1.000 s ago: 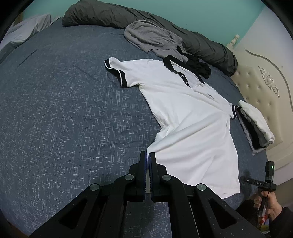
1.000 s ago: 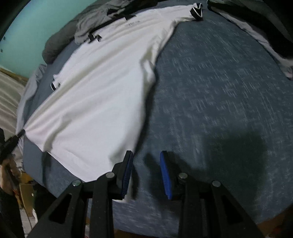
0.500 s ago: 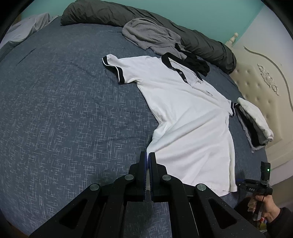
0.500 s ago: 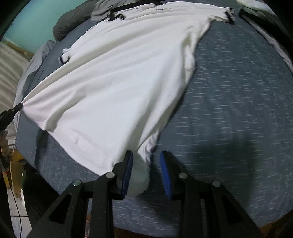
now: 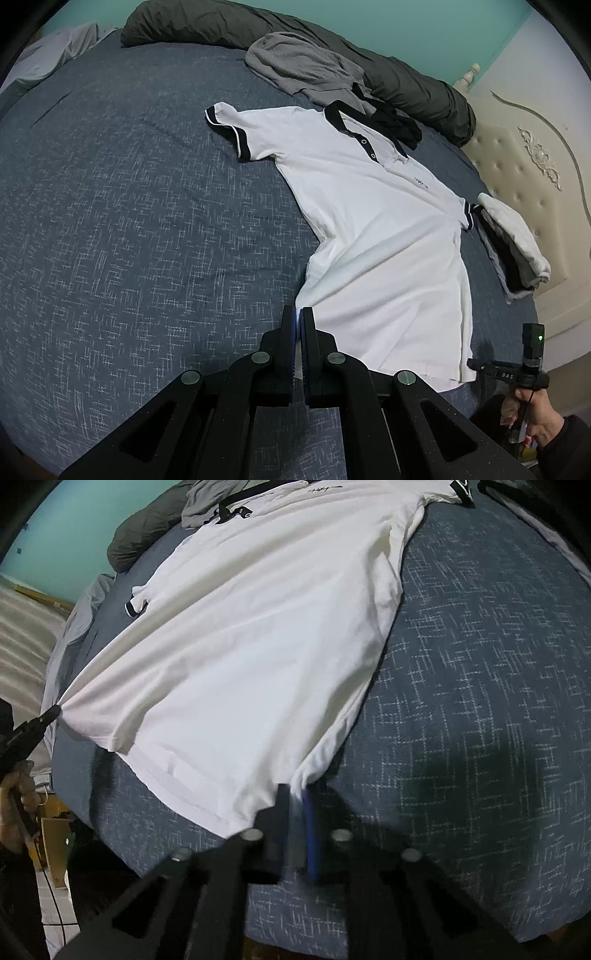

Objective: Fold clothes

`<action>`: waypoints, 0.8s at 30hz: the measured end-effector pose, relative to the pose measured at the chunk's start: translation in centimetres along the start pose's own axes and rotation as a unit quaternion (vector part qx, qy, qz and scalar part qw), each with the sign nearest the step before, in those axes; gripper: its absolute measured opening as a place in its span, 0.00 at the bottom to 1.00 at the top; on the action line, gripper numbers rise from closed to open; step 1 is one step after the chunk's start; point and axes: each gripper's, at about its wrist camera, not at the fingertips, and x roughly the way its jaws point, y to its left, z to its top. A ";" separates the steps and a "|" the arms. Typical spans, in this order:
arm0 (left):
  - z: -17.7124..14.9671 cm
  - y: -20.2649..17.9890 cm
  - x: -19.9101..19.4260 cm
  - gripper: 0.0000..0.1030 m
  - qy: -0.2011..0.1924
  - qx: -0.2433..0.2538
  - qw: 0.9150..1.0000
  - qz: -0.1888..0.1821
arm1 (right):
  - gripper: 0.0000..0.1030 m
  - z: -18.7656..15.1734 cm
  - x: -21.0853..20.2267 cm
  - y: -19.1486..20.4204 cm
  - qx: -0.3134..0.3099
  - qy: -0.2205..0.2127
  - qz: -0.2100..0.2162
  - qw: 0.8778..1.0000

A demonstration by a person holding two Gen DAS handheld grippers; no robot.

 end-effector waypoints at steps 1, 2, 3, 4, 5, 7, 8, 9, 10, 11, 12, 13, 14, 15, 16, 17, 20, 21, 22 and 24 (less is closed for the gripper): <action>0.0 0.0 0.0 0.02 0.001 0.000 1.000 0.000 | 0.03 -0.1 -0.4 0.0 -0.002 -0.004 -0.002 1.000; -0.1 0.0 -0.1 0.02 0.001 0.001 1.000 -0.001 | 0.03 -0.2 -0.6 0.0 -0.003 -0.008 -0.004 1.000; -0.1 0.1 -0.1 0.02 0.002 0.001 1.000 -0.001 | 0.03 -0.2 -0.9 -0.1 -0.003 -0.011 -0.006 1.000; -0.2 0.1 -0.1 0.02 0.002 0.002 1.000 -0.001 | 0.03 -0.2 -1.4 -0.4 -0.003 -0.013 -0.010 1.000; -0.2 0.0 -0.2 0.02 0.003 0.003 1.000 -0.001 | 0.03 -0.3 -1.8 -0.8 -0.003 -0.016 -0.013 1.000; -0.3 0.0 -0.2 0.02 0.004 0.004 1.000 -0.001 | 0.03 -0.4 -2.9 -1.6 -0.001 -0.021 -0.020 1.000; -0.4 0.0 -0.2 0.02 0.004 0.002 1.000 -0.003 | 0.03 -0.4 -3.4 -2.0 0.001 -0.024 -0.024 0.999; -0.5 0.0 -0.2 0.02 0.005 0.001 1.000 -0.006 | 0.03 -0.5 -3.9 -2.4 0.003 -0.027 -0.028 0.999; -0.6 0.0 -0.2 0.02 0.006 -0.001 1.000 -0.008 | 0.03 -0.5 -4.5 -2.8 0.003 -0.030 -0.033 0.999; -0.7 0.0 -0.2 0.02 0.008 -0.003 1.000 -0.011 | 0.03 -0.6 -5.1 -3.2 0.002 -0.033 -0.039 0.999; -0.8 -0.1 -0.2 0.02 0.011 -0.002 1.000 -0.012 | 0.03 -0.6 -5.7 -3.5 0.000 -0.036 -0.044 0.998; -0.9 -0.3 -0.1 0.02 0.014 0.001 1.000 -0.012 | 0.03 -0.6 -6.2 -3.8 0.000 -0.040 -0.049 0.998; -1.1 -0.4 -0.1 0.02 0.017 0.005 1.000 -0.012 | 0.03 -0.6 -6.8 -4.2 0.000 -0.043 -0.055 0.998; -1.2 -0.5 -0.1 0.02 0.019 0.007 1.000 -0.011 | 0.03 -0.6 -7.3 -4.6 0.001 -0.046 -0.060 0.997; -1.4 -0.7 -0.1 0.02 0.021 0.008 1.000 -0.012 | 0.03 -0.6 -7.9 -5.0 0.002 -0.048 -0.065 0.997; -1.5 -0.8 -0.1 0.02 0.024 0.009 1.000 -0.013 | 0.03 -0.7 -8.3 -5.4 0.003 -0.050 -0.071 0.996; -2.2 -1.4 0.2 0.02 0.038 0.015 0.999 -0.020 | 0.03 -0.9 -9.4 -6.5 0.005 -0.056 -0.089 0.994; -2.6 -1.6 0.6 0.02 0.047 0.017 0.999 -0.019 | 0.03 -1.0 -9.4 -6.8 0.006 -0.056 -0.094 0.994; -3.0 -1.9 1.1 0.02 0.057 0.020 0.998 -0.017 | 0.03 -1.1 -9.5 -7.3 0.009 -0.056 -0.097 0.994; -3.8 -2.2 2.3 0.02 0.078 0.020 0.997 -0.016 | 0.03 -1.3 -9.6 -8.0 0.015 -0.055 -0.099 0.993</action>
